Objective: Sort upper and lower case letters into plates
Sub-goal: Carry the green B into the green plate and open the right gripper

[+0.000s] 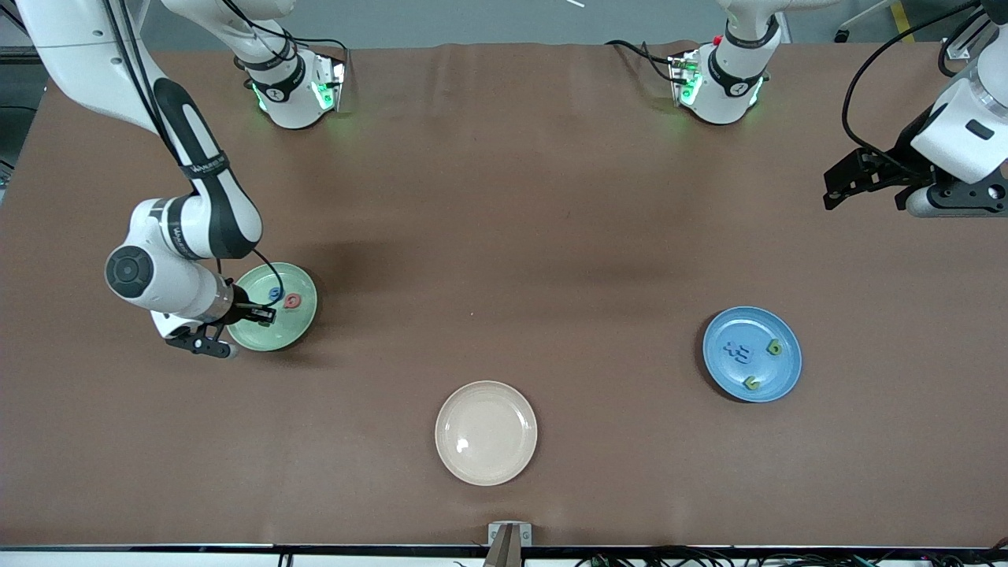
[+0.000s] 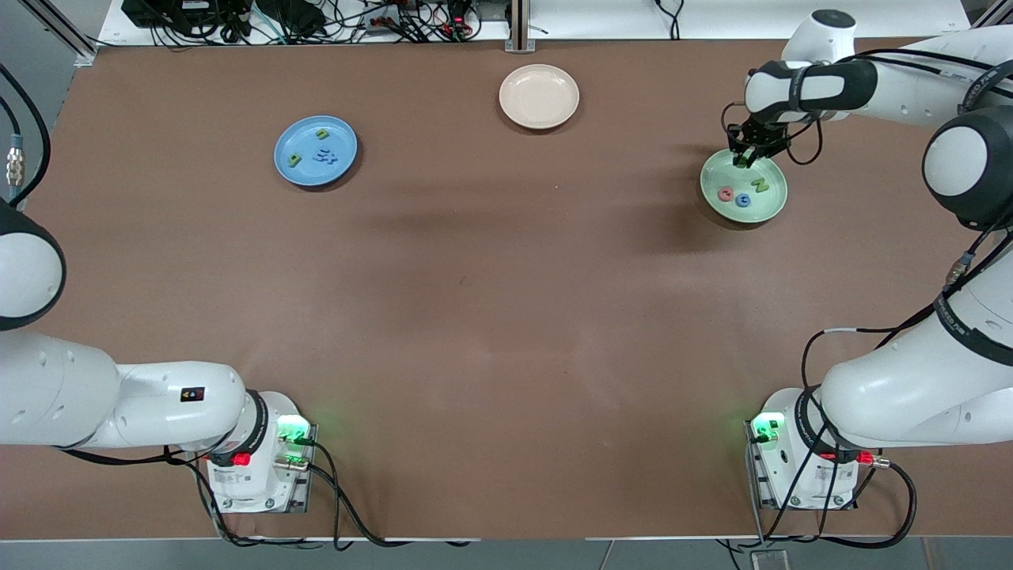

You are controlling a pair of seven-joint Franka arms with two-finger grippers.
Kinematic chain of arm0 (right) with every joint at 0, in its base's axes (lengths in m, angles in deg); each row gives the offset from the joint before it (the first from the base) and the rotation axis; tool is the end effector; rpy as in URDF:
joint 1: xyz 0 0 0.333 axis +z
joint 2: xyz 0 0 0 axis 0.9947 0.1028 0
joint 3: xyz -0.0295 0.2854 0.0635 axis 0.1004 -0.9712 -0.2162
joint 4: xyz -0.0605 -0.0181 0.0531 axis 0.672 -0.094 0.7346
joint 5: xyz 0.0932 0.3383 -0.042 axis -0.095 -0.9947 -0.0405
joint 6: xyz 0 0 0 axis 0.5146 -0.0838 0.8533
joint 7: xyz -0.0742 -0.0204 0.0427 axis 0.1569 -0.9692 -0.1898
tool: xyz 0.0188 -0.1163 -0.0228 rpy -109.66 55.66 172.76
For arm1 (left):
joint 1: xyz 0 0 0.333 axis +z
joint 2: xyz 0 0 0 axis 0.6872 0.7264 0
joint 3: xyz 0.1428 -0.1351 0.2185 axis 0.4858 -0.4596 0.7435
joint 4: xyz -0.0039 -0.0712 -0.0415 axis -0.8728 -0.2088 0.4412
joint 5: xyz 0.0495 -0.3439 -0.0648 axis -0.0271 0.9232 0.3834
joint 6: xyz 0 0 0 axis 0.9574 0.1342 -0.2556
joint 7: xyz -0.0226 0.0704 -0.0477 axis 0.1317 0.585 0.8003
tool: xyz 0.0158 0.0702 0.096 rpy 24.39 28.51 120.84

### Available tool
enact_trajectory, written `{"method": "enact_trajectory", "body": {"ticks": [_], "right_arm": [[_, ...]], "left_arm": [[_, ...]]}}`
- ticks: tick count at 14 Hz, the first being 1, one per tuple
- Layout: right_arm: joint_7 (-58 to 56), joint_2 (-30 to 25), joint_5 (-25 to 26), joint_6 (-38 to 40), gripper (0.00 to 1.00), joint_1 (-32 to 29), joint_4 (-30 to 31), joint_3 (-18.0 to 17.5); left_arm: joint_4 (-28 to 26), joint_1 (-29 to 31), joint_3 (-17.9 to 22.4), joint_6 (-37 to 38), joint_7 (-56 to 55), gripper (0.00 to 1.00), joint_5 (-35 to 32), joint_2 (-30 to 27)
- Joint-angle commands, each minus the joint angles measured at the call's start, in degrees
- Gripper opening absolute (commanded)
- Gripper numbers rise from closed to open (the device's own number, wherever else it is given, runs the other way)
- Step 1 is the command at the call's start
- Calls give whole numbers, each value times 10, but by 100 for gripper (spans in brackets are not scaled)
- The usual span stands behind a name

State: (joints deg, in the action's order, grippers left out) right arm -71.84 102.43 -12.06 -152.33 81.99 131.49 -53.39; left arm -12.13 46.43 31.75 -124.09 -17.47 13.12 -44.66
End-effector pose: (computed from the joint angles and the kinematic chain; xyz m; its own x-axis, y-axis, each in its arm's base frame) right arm 0.5531 0.0240 0.2208 0.9671 -0.2303 -0.1079 -0.2332 -0.9723 -0.0143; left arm 0.4997 -0.0603 0.5900 0.9997 -0.0179 0.0147 -0.0180 -0.9998 0.0050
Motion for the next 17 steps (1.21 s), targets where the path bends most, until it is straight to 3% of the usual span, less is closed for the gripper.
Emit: {"method": "enact_trajectory", "body": {"ticks": [1, 9, 11, 12, 13, 17], "right_arm": [[-1, 6, 6, -15, 2, -6, 13, -8], [-1, 17, 6, -30, 5, -11, 24, -8], [-1, 18, 6, -29, 23, -15, 23, -8], [-1, 18, 6, -29, 57, -15, 22, -8], [-1, 18, 6, -30, 100, -17, 21, -8], [-2, 15, 6, -20, 100, -16, 12, -8]], "left_arm": [[-12, 0, -1, -13, 4, 100, -6, -11], [-2, 1, -1, -25, 3, 100, -17, 1], [0, 1, -2, -26, 3, 100, -20, 3], [5, -2, -3, -26, 3, 100, -21, 7], [6, -4, -4, -25, 0, 100, -20, 8], [5, -1, -4, -26, -6, 100, -21, 12]]}}
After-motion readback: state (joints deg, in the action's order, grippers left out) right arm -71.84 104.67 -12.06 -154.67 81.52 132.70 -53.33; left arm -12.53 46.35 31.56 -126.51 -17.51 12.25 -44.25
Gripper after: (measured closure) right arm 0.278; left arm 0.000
